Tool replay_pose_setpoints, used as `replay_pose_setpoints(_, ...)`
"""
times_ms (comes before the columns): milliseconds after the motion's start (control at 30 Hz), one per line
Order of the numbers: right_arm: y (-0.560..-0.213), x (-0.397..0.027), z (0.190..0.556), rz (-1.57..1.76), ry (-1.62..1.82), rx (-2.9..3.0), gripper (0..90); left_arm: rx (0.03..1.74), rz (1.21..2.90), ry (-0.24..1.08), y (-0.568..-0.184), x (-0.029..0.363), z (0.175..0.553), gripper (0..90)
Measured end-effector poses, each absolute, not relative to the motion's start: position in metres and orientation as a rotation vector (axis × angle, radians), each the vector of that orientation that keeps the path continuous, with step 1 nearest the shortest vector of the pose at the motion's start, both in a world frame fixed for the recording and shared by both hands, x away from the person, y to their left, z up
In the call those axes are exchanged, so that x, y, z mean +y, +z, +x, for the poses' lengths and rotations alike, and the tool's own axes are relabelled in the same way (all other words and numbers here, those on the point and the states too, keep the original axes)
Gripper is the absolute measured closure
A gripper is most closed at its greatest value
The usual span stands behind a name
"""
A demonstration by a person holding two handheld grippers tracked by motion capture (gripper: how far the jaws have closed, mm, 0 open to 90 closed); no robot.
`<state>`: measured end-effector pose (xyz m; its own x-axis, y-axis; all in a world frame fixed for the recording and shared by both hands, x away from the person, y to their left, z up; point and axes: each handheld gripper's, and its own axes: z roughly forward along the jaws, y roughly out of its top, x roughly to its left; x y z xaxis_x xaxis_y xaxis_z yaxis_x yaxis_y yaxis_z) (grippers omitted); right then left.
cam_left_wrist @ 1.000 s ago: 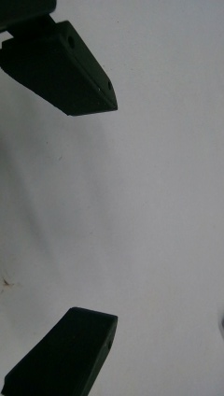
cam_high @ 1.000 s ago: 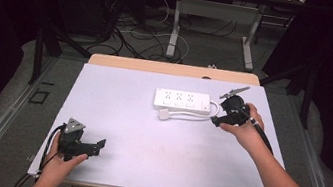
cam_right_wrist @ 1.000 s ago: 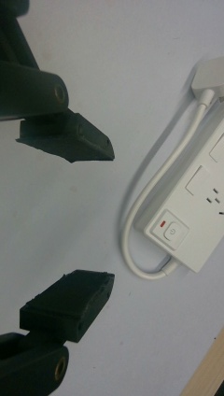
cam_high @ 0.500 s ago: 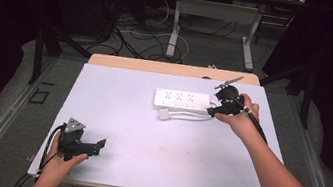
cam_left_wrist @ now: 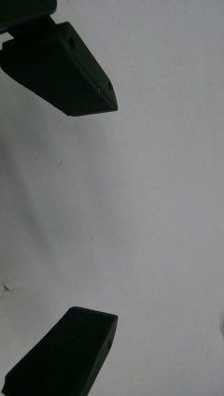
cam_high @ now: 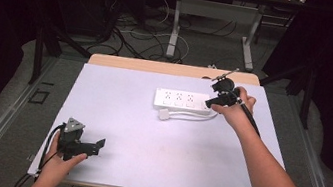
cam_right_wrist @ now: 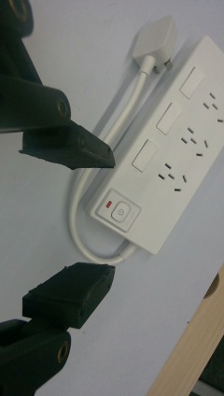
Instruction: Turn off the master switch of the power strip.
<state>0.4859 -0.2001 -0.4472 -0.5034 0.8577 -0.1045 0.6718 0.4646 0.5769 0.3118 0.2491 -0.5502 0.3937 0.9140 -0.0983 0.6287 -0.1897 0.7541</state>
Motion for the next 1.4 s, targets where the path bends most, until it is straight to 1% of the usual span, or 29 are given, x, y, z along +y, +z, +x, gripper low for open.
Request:
replay_pose_setpoints(433,-0.455,-0.211,0.504,1.528,0.652,2.224,41.0,1.322,1.942,0.47,-0.55,0.249,0.312,1.7)
replay_pose_setpoints(467,-0.458,-0.212,0.507,1.634,0.66,2.191,40.9,1.322,1.941,0.471,-0.55,0.249,0.312,1.7)
replay_pose_setpoints(500,-0.459,-0.213,0.509,1.65,0.657,2.19,41.9,1.322,1.941,0.471,-0.55,0.249,0.312,1.7)
replay_pose_setpoints(533,-0.461,-0.214,0.51,1.659,0.641,2.189,45.2,1.322,1.941,0.471,-0.55,0.249,0.312,1.7)
replay_pose_setpoints(700,-0.465,-0.215,0.514,1.662,0.615,2.176,46.6,1.313,1.95,0.473,-0.551,0.249,0.313,1.8)
replay_pose_setpoints(800,-0.468,-0.213,0.517,1.668,0.612,2.171,52.6,1.313,1.942,0.485,-0.552,0.248,0.313,1.9)
replay_pose_setpoints(867,-0.47,-0.212,0.517,1.671,0.629,2.164,52.8,1.312,1.954,0.474,-0.551,0.249,0.313,2.0)
replay_pose_setpoints(900,-0.47,-0.211,0.518,1.678,0.599,2.169,56.3,1.312,1.951,0.474,-0.551,0.249,0.313,2.0)
replay_pose_setpoints(1000,-0.472,-0.209,0.519,1.684,0.612,2.166,58.2,1.318,1.943,0.47,-0.551,0.248,0.313,2.0)
replay_pose_setpoints(1033,-0.473,-0.208,0.52,1.677,0.62,2.166,61.2,1.317,1.945,0.468,-0.551,0.248,0.313,2.0)
replay_pose_setpoints(1167,-0.474,-0.207,0.522,1.685,0.623,2.158,65.6,1.322,1.937,0.467,-0.552,0.247,0.313,2.1)
replay_pose_setpoints(1300,-0.475,-0.206,0.523,1.697,0.636,2.151,73.0,1.317,1.948,0.468,-0.552,0.248,0.313,2.2)
replay_pose_setpoints(1333,-0.475,-0.206,0.523,1.697,0.636,2.151,73.0,1.317,1.944,0.469,-0.552,0.248,0.313,2.2)
replay_pose_setpoints(1367,-0.476,-0.207,0.524,1.687,0.643,2.154,76.9,1.315,1.946,0.471,-0.552,0.248,0.313,2.2)
replay_pose_setpoints(1400,-0.476,-0.207,0.524,1.687,0.643,2.154,76.9,1.318,1.945,0.468,-0.552,0.248,0.313,2.2)
